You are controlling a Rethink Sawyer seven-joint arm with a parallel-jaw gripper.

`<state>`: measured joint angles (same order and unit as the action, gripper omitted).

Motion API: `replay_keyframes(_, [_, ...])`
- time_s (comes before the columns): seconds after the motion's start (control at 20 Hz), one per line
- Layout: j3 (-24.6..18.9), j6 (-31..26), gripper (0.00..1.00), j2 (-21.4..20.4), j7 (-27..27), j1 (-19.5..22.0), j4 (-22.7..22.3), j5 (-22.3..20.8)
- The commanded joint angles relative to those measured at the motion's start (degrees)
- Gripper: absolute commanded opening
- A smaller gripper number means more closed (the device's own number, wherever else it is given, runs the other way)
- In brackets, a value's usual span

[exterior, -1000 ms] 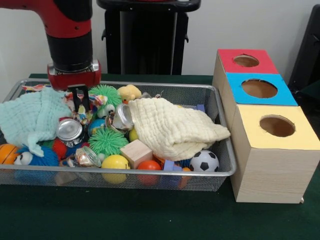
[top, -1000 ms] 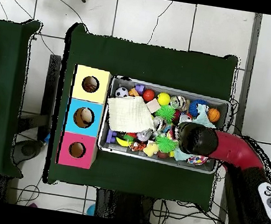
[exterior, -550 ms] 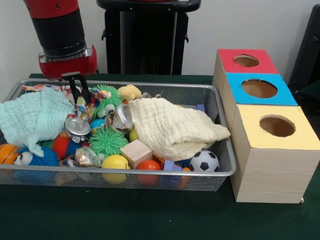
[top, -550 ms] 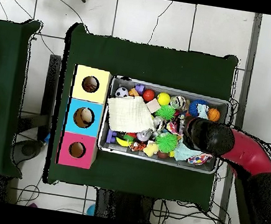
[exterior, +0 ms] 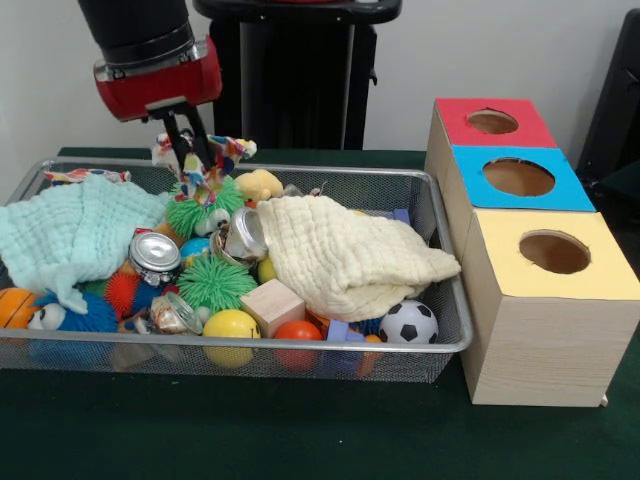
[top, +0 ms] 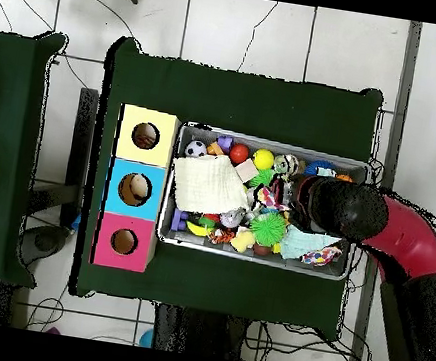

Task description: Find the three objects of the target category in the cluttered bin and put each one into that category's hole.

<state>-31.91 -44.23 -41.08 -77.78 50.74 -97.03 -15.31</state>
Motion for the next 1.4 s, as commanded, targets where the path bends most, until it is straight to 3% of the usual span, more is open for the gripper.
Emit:
replay_keyframes(0.05, [-4.2, -2.2, 0.00, -1.5, -0.7, -3.0, -3.6, 2.1])
replay_keyframes(0.35, [0.5, 5.4, 0.00, -2.2, -13.6, -12.9, -3.6, 2.4])
replay_keyframes(0.55, [2.7, 9.0, 0.00, -1.7, -17.7, -17.4, -3.0, 4.7])
replay_keyframes(0.85, [5.1, 11.5, 0.00, 1.3, -17.5, -21.8, -0.3, 8.1])
replay_keyframes(1.05, [5.5, 14.8, 0.00, 0.7, -15.2, -22.7, -2.3, 8.3])
replay_keyframes(1.4, [8.1, 15.1, 0.00, 1.5, -15.5, -25.4, -1.4, 9.4])
